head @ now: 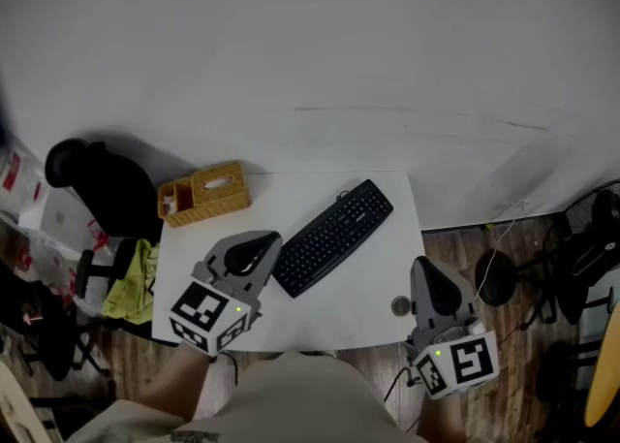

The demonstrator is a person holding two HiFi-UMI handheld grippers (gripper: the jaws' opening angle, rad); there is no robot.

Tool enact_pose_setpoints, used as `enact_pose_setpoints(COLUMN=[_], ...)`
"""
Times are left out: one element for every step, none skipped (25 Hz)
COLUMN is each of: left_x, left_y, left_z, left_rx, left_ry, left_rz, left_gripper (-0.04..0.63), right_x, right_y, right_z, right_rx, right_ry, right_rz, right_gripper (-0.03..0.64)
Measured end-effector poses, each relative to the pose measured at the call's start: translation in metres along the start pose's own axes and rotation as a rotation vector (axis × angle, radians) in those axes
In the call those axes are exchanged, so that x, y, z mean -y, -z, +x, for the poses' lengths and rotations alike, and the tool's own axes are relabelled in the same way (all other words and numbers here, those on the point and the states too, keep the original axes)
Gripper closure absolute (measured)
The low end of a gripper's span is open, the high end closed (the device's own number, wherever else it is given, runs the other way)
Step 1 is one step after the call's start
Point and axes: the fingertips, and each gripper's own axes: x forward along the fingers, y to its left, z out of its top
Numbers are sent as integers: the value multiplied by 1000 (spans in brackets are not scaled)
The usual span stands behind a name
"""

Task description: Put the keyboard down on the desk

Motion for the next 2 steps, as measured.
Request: enact_pose_setpoints(left_x=[0,0], left_y=[0,-1], left_z=[0,1], left_rx=[0,0], left_ry=[1,1], left_rz=[3,7], left_gripper=[572,572], right_x=[1,3], right_y=[1,3], right_z=[0,0], right_rx=[-5,-10], right_ry=[4,9], right_rz=[-2,-4], right_gripper=[592,592])
